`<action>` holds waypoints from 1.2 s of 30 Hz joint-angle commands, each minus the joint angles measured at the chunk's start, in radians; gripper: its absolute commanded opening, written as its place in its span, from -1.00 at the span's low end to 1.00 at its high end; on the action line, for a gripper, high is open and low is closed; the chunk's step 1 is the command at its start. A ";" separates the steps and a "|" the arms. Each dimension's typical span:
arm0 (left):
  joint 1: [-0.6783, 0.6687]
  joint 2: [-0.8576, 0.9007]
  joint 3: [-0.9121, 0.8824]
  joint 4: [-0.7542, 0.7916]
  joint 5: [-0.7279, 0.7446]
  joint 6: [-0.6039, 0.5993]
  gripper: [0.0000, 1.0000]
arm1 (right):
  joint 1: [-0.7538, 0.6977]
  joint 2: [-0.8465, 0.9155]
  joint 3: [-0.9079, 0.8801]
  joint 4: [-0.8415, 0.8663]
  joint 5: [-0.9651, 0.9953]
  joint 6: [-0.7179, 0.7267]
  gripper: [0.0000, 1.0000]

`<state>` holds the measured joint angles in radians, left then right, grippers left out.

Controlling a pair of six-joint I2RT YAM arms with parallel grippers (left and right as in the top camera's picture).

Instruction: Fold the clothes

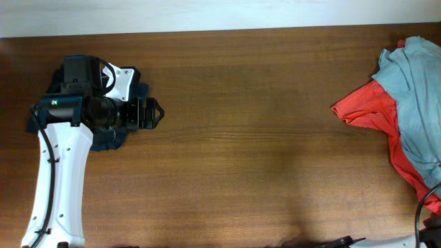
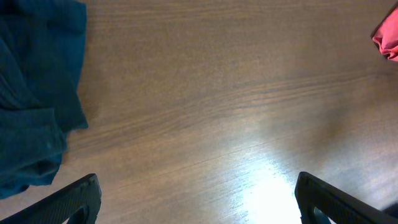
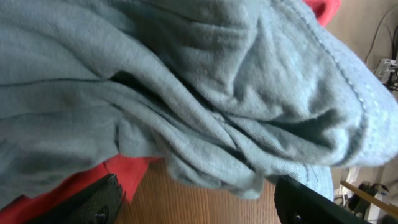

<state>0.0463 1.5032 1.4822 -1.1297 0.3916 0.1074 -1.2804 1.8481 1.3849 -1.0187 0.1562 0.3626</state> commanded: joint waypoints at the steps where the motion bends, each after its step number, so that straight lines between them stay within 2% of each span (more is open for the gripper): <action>1: 0.002 -0.005 0.017 -0.016 -0.004 -0.001 0.98 | 0.001 0.007 -0.026 0.020 0.006 0.006 0.67; 3: 0.002 -0.005 0.017 -0.024 -0.004 -0.001 0.98 | 0.001 0.007 -0.036 0.034 0.006 0.007 0.65; 11: 0.002 -0.005 0.017 -0.046 -0.003 -0.001 0.98 | 0.001 0.007 -0.072 0.063 0.000 0.023 0.05; 16: 0.002 -0.005 0.017 -0.053 -0.004 0.000 0.98 | 0.006 -0.003 -0.072 0.063 -0.146 0.024 -0.71; 18: 0.002 -0.005 0.017 -0.053 -0.004 0.002 0.98 | 0.014 -0.022 -0.068 0.063 -0.238 0.024 -0.91; 24: 0.002 -0.005 0.033 -0.054 -0.004 0.002 0.98 | 0.090 -0.166 -0.028 0.062 -0.656 0.011 -0.91; 28: 0.002 -0.005 0.097 -0.062 -0.004 0.002 0.99 | 0.220 -0.341 -0.012 0.064 -0.875 0.009 -0.92; 32: 0.002 -0.005 0.216 -0.068 -0.004 0.002 0.98 | 0.433 -0.502 -0.011 0.089 -0.908 0.009 -0.92; 36: 0.002 -0.005 0.360 -0.068 -0.004 0.002 0.98 | 0.728 -0.605 -0.011 0.175 -0.903 0.008 -0.92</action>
<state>0.0463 1.5036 1.7466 -1.1946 0.3862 0.1074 -0.7025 1.2926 1.3632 -0.8715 -0.6807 0.3813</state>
